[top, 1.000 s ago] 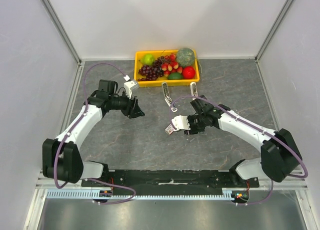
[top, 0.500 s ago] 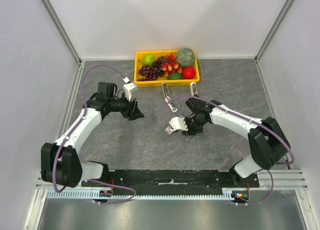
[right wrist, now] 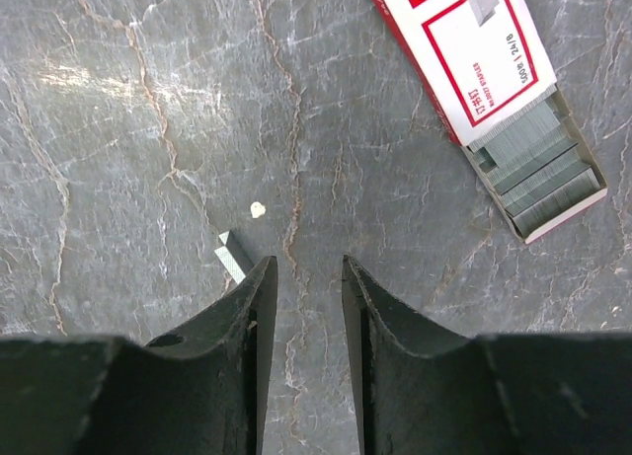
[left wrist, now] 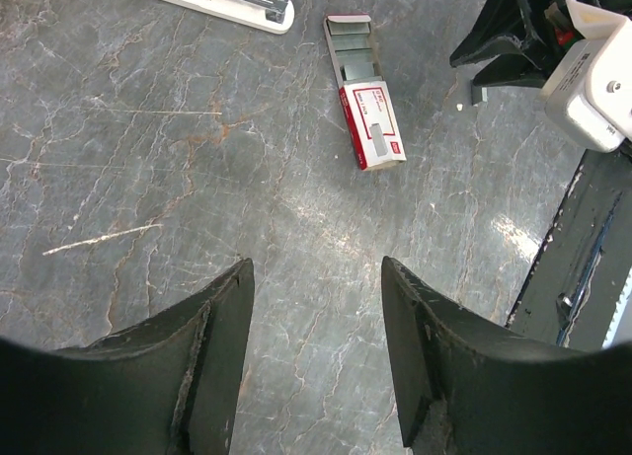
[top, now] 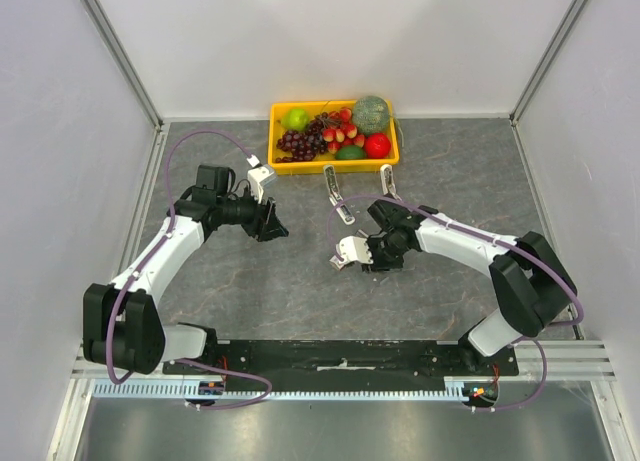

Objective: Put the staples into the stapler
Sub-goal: Pick up the staple from the center of the board.

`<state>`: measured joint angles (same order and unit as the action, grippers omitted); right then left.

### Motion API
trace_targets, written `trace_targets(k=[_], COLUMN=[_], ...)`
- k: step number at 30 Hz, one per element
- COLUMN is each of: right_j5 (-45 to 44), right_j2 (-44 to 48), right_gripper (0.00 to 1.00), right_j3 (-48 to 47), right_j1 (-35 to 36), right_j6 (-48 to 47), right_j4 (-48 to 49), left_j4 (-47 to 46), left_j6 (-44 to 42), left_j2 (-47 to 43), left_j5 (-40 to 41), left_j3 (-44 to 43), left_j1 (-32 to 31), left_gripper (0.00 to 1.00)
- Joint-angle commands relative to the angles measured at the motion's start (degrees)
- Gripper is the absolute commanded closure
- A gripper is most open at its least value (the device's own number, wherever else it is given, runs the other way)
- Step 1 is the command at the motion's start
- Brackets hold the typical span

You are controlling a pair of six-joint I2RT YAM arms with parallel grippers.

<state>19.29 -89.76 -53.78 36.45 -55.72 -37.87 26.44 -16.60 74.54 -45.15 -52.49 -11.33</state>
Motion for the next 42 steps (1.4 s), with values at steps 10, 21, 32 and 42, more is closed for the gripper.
trace_targets(k=[10,21,32,42], right_j5=[0.0,-0.1,-0.8,-2.2], right_j2=[0.5,0.5,1.0,1.0], right_gripper=[0.62,0.63,0.64,0.67], right_j3=[0.8,1.1,1.8,2.6], right_j1=[0.8,1.2,1.9,2.7], right_j6=[-1.1,-1.4,-1.5,-1.3], right_j4=[-2.0,-3.2,-3.7,-4.0], left_j4=[-2.1,-2.3,-2.3,-2.3], left_j6=[-2.4,-2.4,-2.5,-2.3], left_j2=[0.1,0.3,0.3,0.3], left_j5=[-0.7,-1.0,-1.1,-1.3], left_j3=[0.3,0.4,0.5,0.4], left_j1=[0.3,0.3,0.3,0.3], left_gripper=[0.39,0.39,0.39,0.39])
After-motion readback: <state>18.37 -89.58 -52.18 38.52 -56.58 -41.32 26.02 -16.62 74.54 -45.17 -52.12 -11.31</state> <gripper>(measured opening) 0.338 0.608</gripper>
